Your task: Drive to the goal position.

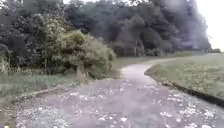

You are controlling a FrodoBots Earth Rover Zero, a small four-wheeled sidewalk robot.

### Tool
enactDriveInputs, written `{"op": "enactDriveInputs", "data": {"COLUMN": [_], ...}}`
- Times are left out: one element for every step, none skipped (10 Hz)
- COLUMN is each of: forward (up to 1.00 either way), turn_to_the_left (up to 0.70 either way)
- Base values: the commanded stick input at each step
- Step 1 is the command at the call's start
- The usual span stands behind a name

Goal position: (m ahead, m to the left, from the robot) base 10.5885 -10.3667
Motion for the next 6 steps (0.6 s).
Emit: {"op": "enactDriveInputs", "data": {"forward": [0.5, 0.5, 0.5, 0.5, 0.5, 0.5], "turn_to_the_left": [0.0, 0.0, 0.0, 0.0, 0.0, 0.0]}}
